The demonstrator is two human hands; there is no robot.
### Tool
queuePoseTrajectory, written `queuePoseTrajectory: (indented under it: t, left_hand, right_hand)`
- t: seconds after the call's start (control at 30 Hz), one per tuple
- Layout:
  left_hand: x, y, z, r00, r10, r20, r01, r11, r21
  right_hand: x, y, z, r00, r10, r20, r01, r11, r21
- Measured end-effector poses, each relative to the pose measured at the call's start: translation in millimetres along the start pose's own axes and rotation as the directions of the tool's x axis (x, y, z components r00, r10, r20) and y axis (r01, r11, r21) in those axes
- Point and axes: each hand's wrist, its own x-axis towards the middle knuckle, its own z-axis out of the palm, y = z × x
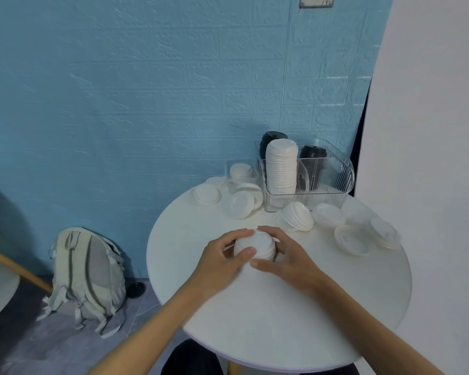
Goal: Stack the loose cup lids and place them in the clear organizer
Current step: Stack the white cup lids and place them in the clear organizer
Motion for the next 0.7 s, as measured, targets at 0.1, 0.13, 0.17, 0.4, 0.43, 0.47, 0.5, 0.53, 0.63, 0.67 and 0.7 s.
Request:
queuePoseTrajectory:
  t: [0.1, 0.13, 0.17, 0.4, 0.43, 0.47, 0.5, 0.53, 0.63, 0.67, 0.7]
  left_hand:
    - [1.4, -1.3, -1.3, 1.0, 0.008, 0.009, -0.007, 1.0, -0.006]
    - [1.6, -1.3, -1.6, 1.0, 0.006, 0.017, -0.006, 1.0, -0.006]
    - [1.7, -0.9, -2.0, 1.0, 0.005, 0.022, -0.005, 1.0, -0.004]
    - [0.2, -3.8, -6.5, 0.997, 0.049, 0.066, -0.054, 0.995, 0.085]
    - [-0.2, -3.8, -6.2, 0.997, 0.051, 0.066, -0.056, 0.995, 0.081]
    - [-1.0, -3.1, -5.8, 0.996, 0.056, 0.067, -0.061, 0.995, 0.075]
    - [-1.2, -3.6, -5.3, 0.996, 0.056, 0.068, -0.061, 0.995, 0.073]
    - [-1.3, -4.1, -5.3, 0.996, 0.052, 0.07, -0.056, 0.996, 0.062]
    - [1.1, -3.4, -6.0, 0.998, 0.009, 0.07, -0.011, 1.0, 0.026]
    - [1.9, -0.6, -5.9, 0.997, -0.006, 0.074, 0.006, 1.0, -0.001]
    - [4.4, 3.1, -5.8, 0.997, -0.027, 0.077, 0.032, 0.998, -0.058]
  right_hand:
    - [-0.1, -1.3, -5.2, 1.0, 0.02, 0.01, -0.021, 0.998, 0.059]
    - [-0.7, -1.1, -6.4, 1.0, 0.015, 0.017, -0.016, 0.998, 0.058]
    - [-1.2, -0.6, -7.2, 1.0, 0.011, 0.024, -0.012, 0.998, 0.057]
    - [-2.5, 2.7, -7.0, 0.999, -0.017, 0.041, 0.017, 1.0, 0.002]
    - [-2.9, 2.8, -6.5, 0.999, -0.021, 0.039, 0.022, 1.0, -0.009]
    - [-3.3, 2.9, -6.5, 0.999, -0.024, 0.034, 0.025, 1.0, -0.015]
    - [-3.2, 2.9, -6.6, 0.999, -0.024, 0.029, 0.025, 1.0, -0.017]
    - [-3.3, 2.3, -6.8, 0.999, -0.023, 0.028, 0.023, 1.0, -0.019]
    - [-2.8, 1.6, -6.3, 1.0, -0.011, 0.027, 0.012, 0.999, -0.032]
    - [-3.0, 2.5, -5.6, 1.0, -0.014, 0.021, 0.015, 0.999, -0.042]
    - [-2.6, 3.1, -5.2, 1.0, -0.019, 0.01, 0.019, 0.998, -0.052]
